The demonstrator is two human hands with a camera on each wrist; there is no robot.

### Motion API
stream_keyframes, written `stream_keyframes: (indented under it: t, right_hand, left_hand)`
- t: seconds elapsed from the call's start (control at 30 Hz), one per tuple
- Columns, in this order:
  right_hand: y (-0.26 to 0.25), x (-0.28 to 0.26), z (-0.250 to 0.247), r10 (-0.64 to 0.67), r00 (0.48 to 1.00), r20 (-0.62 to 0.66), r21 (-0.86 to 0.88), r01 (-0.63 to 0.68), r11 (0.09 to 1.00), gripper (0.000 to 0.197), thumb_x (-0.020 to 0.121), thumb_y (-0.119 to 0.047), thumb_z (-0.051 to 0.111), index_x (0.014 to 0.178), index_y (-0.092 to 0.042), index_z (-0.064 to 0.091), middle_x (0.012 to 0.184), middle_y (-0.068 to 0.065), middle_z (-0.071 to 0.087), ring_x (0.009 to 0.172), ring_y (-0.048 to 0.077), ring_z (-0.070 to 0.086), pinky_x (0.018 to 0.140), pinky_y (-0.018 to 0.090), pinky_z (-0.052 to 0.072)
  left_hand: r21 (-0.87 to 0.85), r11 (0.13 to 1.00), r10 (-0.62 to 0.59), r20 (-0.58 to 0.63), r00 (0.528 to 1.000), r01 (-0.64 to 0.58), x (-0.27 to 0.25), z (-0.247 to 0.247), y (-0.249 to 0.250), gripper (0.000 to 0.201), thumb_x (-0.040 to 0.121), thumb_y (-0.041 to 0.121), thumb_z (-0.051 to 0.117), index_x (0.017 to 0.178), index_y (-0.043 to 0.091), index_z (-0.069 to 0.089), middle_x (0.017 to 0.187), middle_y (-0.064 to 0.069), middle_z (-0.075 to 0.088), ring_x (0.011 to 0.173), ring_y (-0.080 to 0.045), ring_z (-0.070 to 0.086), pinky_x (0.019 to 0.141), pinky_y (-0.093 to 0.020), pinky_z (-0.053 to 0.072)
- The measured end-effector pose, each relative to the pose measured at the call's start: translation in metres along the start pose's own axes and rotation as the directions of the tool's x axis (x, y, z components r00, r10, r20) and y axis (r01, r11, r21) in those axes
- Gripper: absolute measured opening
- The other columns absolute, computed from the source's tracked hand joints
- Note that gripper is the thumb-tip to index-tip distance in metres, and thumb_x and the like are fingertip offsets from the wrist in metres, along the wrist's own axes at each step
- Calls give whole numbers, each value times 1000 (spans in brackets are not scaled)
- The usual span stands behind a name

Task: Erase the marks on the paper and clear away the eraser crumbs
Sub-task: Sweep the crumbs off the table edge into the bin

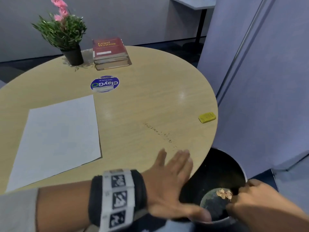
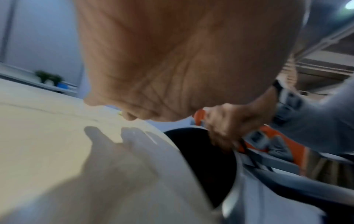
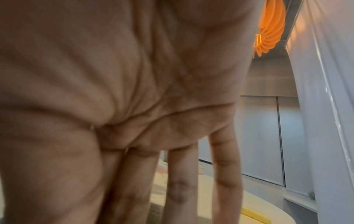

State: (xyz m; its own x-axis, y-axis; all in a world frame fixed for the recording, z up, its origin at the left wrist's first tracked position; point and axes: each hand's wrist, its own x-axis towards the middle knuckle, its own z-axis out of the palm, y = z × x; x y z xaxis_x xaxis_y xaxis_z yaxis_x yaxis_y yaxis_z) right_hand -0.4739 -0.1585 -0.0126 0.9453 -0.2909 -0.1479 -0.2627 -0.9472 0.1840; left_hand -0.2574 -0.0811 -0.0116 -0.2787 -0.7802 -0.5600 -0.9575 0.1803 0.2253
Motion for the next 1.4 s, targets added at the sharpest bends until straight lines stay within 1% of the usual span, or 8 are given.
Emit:
stream_keyframes:
  t: [0.2,0.37,0.5,0.57,0.7,0.83,1.03,1.4]
  right_hand:
    - [-4,1,-14,12,971,237,-14,-9,1000,15,49,-22,49,45,-28,62,38,-10,50,33,12,50,43,26,36]
    - [-8,5,-24,-34,825,565,119,-40,992,38,86,-4,36,112,-16,61,109,11,64,103,29,58,93,38,32]
    - [-7,2,-15,80,870,487,34,-110,993,22,49,-17,47,56,-25,66,52,-2,61,48,16,59,56,35,44]
    - [-5,-5,-3,94,935,341,5,-102,995,5,32,-21,49,33,-25,52,30,-8,42,26,11,43,38,26,38]
    - [-2,-3,-8,39,923,383,-26,-31,999,18,60,-13,57,65,-25,69,61,1,65,54,16,58,68,35,49]
    - [-1,-11,4,108,965,240,-22,-106,994,32,47,-13,29,33,-28,53,30,-12,41,26,9,41,40,22,43]
    - [-4,-13,16,115,989,97,-71,-108,992,13,32,-14,44,28,-25,49,27,-9,36,24,12,37,37,22,41]
    - [-5,5,-10,59,927,371,10,-68,998,16,38,-29,76,52,-31,68,50,-9,61,47,11,60,58,31,52]
  left_hand:
    - [27,891,-450,-72,890,453,-11,-34,-99,138,41,98,-15,147,9,-25,152,-10,-34,142,-22,-29,114,-56,-13]
    - [126,964,-229,-52,972,234,6,4,-36,129,56,97,4,138,5,-35,145,-14,-43,136,-26,-39,112,-56,-17]
    - [295,927,-255,50,966,230,37,56,16,107,84,70,47,150,6,-9,158,-22,-14,147,-31,-14,113,-61,-10]
    - [32,997,-77,19,997,76,39,80,32,66,102,34,29,149,7,-10,160,-16,-6,146,-24,13,115,-54,-12]
    - [101,989,135,-272,953,-112,24,24,12,106,81,81,25,142,15,-30,153,-7,-35,145,-21,-22,111,-49,-25]
    - [75,959,-255,-177,950,272,8,-41,-69,134,40,93,-25,149,15,-23,151,-5,-34,138,-15,-32,112,-58,-16]
    - [-11,795,-605,-83,791,607,-9,-41,-161,152,29,101,-16,151,10,-17,158,-6,-24,147,-19,-15,116,-55,-6]
    - [205,979,-1,-73,997,16,20,-7,-32,128,52,94,-1,140,6,-31,149,-15,-37,138,-25,-35,113,-56,-16]
